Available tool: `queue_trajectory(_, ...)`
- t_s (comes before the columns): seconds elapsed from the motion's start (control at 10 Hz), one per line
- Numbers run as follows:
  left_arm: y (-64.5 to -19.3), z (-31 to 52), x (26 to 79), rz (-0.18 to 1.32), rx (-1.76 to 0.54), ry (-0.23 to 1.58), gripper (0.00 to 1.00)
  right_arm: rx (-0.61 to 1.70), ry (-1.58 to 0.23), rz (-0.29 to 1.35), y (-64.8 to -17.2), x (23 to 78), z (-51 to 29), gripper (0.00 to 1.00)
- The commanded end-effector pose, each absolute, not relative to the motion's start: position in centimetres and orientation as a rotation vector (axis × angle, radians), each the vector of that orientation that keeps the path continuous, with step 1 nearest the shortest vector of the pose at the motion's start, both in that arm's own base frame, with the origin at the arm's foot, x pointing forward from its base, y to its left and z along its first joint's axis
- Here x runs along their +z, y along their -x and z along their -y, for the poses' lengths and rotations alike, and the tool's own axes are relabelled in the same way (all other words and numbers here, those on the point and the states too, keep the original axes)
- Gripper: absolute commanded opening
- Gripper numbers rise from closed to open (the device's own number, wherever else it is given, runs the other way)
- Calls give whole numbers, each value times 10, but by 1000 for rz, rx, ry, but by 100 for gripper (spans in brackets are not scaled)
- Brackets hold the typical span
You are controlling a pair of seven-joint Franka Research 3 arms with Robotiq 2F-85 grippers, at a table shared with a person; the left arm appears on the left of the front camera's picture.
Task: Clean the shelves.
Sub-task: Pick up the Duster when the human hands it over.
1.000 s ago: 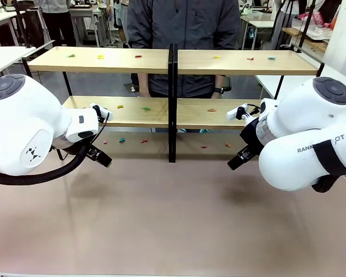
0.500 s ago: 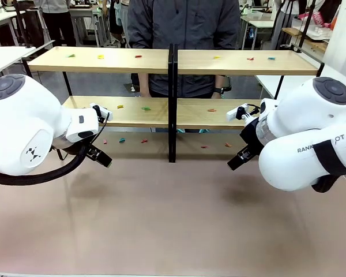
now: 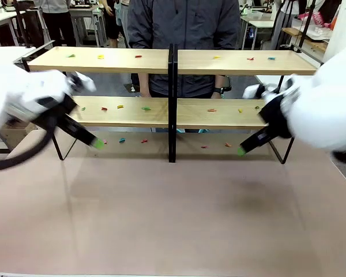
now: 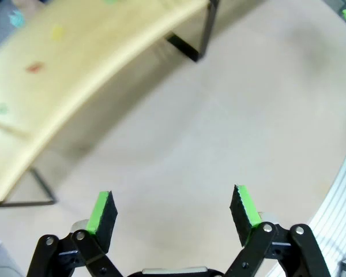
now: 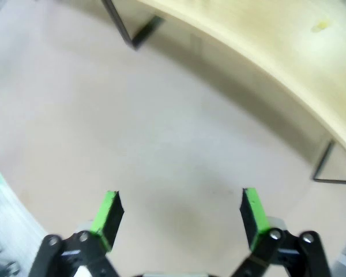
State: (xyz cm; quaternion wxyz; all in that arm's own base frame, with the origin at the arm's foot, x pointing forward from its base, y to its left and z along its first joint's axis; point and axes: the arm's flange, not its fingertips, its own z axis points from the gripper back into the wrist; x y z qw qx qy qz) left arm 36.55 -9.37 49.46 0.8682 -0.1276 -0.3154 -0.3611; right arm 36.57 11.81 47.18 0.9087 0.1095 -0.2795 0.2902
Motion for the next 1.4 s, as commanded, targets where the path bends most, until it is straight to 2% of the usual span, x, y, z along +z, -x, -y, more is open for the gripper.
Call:
queue_trajectory(0.0, -273, 41, 496, 769, -779, 285, 100, 652, -244, 653, -277, 480, -60, 100)
queue_trajectory(0.1, -252, 6, 517, 842, -792, 377, 100, 620, -335, 658, -254, 512, -32, 100)
queue_trajectory(0.4, -236, -60, 549, 1004, -656, 505, 100, 405, -371, 725, -229, 559, 29, 100)
queue_trajectory(0.5, -233, -80, 554, 1047, -516, 550, 100, 262, -386, 757, -222, 570, 47, 100)
queue_trajectory(0.6, -268, -56, 601, 959, -675, 443, 100, 491, -363, 715, -256, 590, 14, 100)
queue_trajectory(0.7, -268, -56, 601, 959, -675, 443, 100, 491, -363, 715, -256, 590, 14, 100)
queue_trajectory(0.8, -252, -90, 602, 1014, -601, 497, 100, 393, -370, 740, -234, 598, 44, 100)
queue_trajectory(0.9, -261, -72, 603, 1007, -702, 507, 100, 420, -372, 782, -245, 594, 29, 100)
queue_trajectory(1.1, -252, -76, 625, 1203, -795, 567, 100, 416, -452, 919, -242, 621, 40, 100)
queue_trajectory(1.3, -242, -84, 627, 1292, -783, 598, 100, 453, -497, 967, -228, 638, 47, 100)
